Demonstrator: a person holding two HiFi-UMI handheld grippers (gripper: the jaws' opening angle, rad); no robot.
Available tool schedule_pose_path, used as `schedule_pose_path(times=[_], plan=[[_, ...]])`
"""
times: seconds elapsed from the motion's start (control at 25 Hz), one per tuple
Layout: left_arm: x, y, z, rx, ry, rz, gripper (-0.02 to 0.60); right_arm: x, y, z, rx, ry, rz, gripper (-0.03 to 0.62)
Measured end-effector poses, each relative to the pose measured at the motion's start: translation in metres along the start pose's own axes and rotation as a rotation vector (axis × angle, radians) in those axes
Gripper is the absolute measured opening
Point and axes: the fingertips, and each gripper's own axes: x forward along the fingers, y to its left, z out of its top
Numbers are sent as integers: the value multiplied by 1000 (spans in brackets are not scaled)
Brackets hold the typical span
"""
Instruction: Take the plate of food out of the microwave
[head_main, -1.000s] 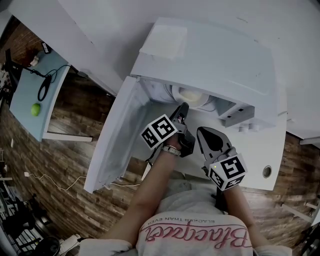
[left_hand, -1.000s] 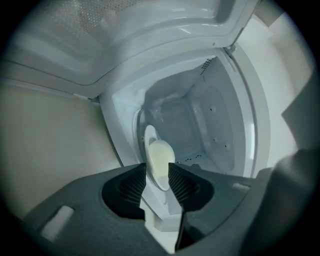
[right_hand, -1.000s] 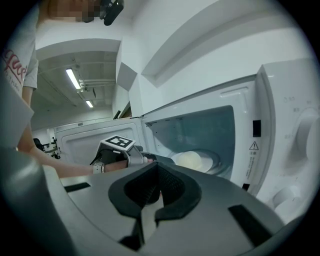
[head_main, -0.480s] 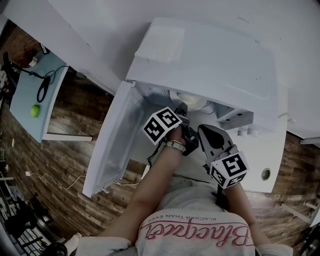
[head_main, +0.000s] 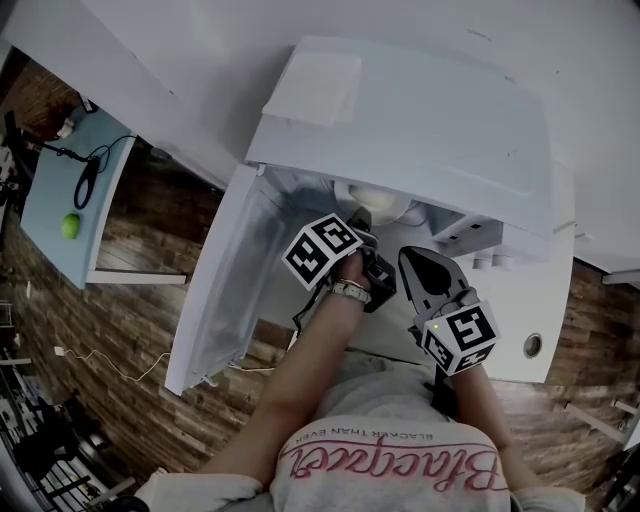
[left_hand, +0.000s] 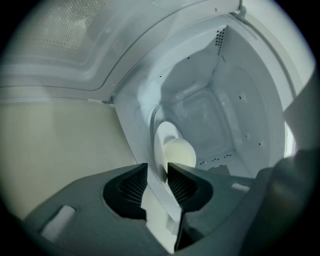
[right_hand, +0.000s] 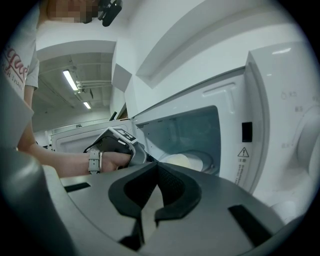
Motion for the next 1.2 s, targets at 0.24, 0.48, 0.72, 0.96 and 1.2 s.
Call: schedule_pose_path(times=[0.24,0.48,0.72,0.96,1.2], plan=[[-5,-4,-1,-2,26,-22,71,-4,4,-3,1,0,-6,6],[-4,-4,-1,-64,47,-44,58,-7,1,-6,6,0,-19,6],[-9,-6,0,-103,58,-90,42,-6,3,-9,6,5,-18,6],[-13,-8,1,-159,44,-183,26,-4,8,-11,2,9,-9,6],[-15,-16,5,-167,10,-308,15,-4,10,-13,-1,9,-6,6]])
